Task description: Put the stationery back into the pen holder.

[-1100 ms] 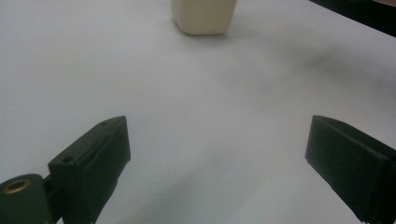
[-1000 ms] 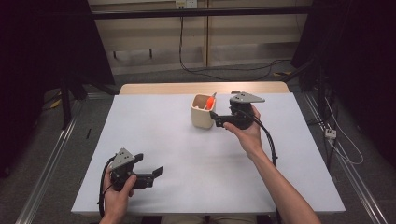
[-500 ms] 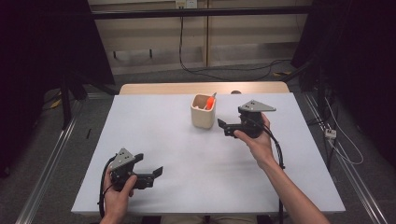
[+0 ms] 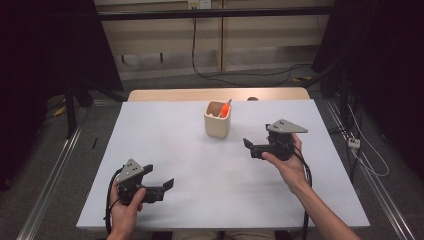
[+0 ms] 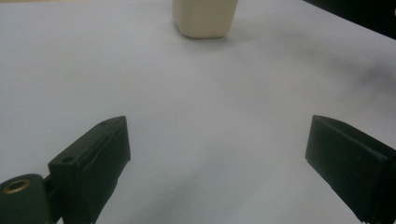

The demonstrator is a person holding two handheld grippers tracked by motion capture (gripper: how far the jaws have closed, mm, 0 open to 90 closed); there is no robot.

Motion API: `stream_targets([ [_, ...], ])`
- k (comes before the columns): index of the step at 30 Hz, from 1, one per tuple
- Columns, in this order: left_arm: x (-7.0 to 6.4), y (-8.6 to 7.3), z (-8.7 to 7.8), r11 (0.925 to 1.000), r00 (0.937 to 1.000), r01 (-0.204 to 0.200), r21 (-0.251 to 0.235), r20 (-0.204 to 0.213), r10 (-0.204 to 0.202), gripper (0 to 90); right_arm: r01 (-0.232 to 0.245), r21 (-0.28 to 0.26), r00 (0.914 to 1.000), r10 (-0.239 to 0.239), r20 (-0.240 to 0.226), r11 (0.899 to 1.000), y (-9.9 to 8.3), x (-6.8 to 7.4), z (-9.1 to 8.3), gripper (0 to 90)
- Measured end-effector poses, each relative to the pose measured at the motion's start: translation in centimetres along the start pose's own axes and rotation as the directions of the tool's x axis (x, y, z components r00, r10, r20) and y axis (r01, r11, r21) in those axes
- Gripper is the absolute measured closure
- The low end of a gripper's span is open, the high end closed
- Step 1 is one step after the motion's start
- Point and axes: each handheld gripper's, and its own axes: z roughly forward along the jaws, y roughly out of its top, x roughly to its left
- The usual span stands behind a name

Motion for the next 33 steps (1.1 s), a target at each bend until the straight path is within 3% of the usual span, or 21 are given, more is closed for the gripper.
stream_targets([
  [8, -0.1, 0.0, 0.0, 1.0, 1.0, -0.007, 0.007, -0.001, 0.007, 6.6, -0.034, 0.014, 0.9992, 0.034, 0.021, 0.999, -2.1, -0.8, -1.7, 6.6],
  [17, -0.1, 0.0, 0.1, 1.0, 0.9999, -0.006, 0.007, -0.008, 0.006, 6.6, -0.021, 0.019, 0.999, 0.02, 0.041, 1.0, -3.2, -1.2, -3.9, 6.7],
  [27, -0.2, 0.0, -0.1, 0.9999, 0.9998, -0.011, -0.004, -0.015, 0.011, 6.6, -0.04, 0.017, 0.9964, 0.039, 0.075, 0.999, -4.8, -1.6, -6.1, 7.0],
  [33, -0.2, -0.1, -0.2, 1.0, 0.9995, -0.009, -0.003, -0.032, 0.009, 6.6, -0.073, 0.019, 0.9928, 0.071, 0.096, 0.997, -6.3, -1.8, -6.9, 6.9],
])
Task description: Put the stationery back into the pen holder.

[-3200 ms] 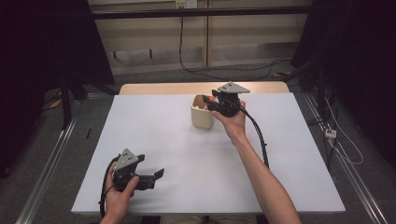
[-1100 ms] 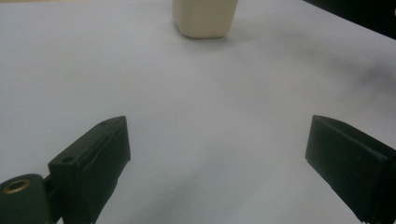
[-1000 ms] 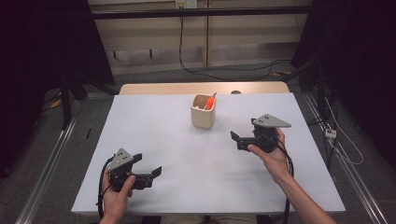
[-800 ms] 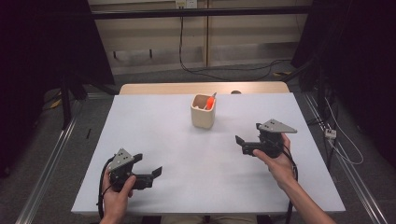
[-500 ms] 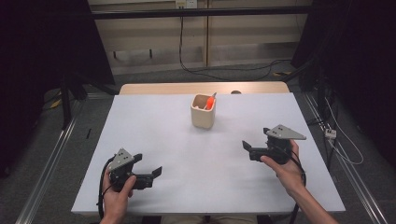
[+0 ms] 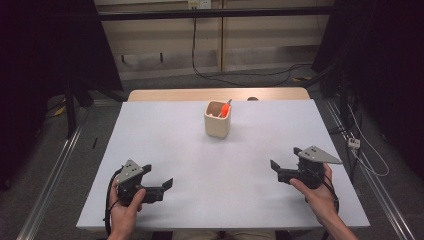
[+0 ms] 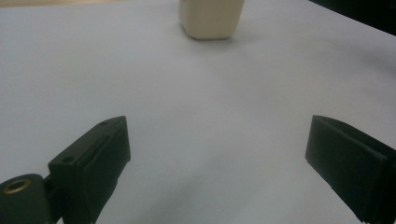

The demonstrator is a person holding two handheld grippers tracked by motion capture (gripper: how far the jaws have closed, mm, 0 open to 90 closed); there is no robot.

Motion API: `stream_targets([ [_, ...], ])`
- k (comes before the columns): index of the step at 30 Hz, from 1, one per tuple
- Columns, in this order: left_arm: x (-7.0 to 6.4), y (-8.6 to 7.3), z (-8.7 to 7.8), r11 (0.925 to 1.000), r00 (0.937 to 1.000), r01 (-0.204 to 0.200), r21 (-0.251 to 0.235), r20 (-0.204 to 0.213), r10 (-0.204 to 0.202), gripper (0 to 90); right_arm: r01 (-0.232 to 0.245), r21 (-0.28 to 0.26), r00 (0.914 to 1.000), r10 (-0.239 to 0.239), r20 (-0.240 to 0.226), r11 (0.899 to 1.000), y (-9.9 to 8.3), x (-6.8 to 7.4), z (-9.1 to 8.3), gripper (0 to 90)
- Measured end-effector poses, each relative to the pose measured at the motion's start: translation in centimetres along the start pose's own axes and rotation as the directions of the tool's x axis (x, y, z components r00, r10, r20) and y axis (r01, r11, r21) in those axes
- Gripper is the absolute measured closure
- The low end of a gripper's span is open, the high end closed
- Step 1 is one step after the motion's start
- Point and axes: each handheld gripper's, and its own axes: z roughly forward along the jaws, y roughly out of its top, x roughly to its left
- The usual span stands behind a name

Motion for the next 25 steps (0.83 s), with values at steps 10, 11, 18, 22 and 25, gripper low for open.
stream_targets([
  [10, -0.1, -0.1, 0.2, 0.9999, 1.0, 0.002, 0.011, -0.003, -0.002, 6.6, -0.014, 0.001, 0.9997, 0.014, 0.022, 1.0, -2.3, -0.2, -0.9, 7.0],
  [11, 0.0, -0.1, 0.2, 0.9999, 1.0, 0.0, 0.015, -0.004, 0.0, 6.6, -0.017, -0.001, 0.9996, 0.017, 0.024, 1.0, -2.5, -0.3, -1.0, 7.0],
  [18, -0.2, 0.1, 0.0, 1.0, 0.9997, -0.003, 0.006, -0.023, 0.003, 6.6, -0.009, -0.022, 0.9991, 0.01, 0.04, 1.0, -3.1, -0.2, -1.4, 7.0],
  [22, -0.2, 0.1, -0.1, 1.0, 0.9999, 0.003, 0.0, -0.015, -0.003, 6.6, -0.005, -0.004, 0.9992, 0.005, 0.038, 1.0, -3.3, -0.2, -1.0, 7.0],
  [25, -0.1, 0.1, -0.1, 1.0, 0.9998, 0.004, -0.001, -0.02, -0.004, 6.6, -0.003, -0.009, 0.9994, 0.003, 0.034, 1.0, -3.2, -0.2, -0.9, 7.0],
])
